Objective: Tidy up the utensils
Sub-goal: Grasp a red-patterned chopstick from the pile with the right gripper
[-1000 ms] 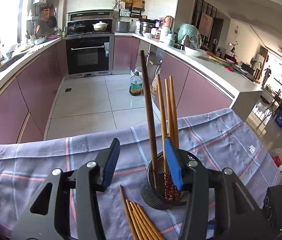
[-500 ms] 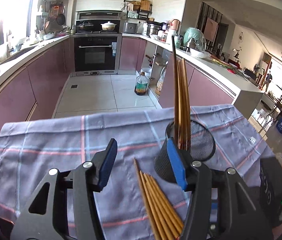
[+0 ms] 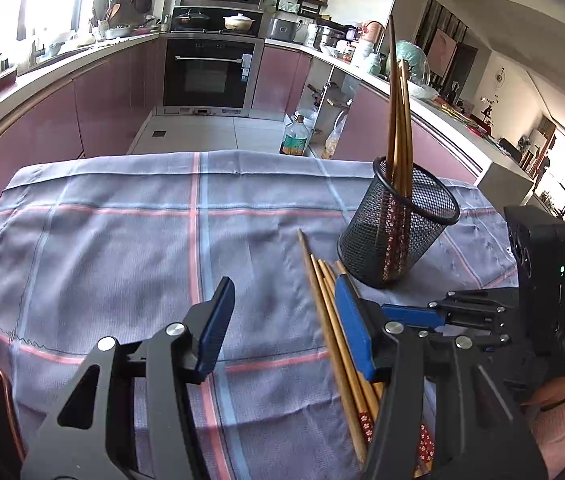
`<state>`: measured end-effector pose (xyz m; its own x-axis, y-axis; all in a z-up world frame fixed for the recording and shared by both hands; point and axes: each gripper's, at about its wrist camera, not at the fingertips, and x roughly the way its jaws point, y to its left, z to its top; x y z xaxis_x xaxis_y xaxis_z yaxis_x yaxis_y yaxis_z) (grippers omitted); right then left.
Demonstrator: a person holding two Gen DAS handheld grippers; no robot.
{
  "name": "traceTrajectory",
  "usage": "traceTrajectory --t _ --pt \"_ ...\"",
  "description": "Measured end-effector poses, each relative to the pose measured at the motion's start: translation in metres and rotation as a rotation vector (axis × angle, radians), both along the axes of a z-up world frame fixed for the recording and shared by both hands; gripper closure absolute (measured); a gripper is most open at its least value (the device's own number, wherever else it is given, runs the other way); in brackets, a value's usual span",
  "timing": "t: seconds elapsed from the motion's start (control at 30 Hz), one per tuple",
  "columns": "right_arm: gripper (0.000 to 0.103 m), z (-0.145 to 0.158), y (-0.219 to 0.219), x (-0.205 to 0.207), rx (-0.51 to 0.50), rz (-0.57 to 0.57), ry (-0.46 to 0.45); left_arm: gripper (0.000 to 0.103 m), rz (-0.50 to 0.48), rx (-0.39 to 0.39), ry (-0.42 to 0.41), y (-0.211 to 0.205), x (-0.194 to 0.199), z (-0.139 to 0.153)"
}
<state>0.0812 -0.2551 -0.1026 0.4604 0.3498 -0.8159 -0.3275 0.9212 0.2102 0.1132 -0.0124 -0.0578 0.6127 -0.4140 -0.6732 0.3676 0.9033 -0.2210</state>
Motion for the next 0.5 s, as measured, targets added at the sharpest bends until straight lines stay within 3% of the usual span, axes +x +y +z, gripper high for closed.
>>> traceTrajectory --t 0.3,0.5 --pt "0.092 -0.001 0.016 0.015 -0.041 0.004 0.009 0.052 -0.015 -0.007 0.015 -0.003 -0.002 -0.006" --pt "0.098 -0.002 0.007 0.012 0.0 0.006 0.012 0.052 -0.012 -0.01 0.019 0.0 -0.004 -0.006"
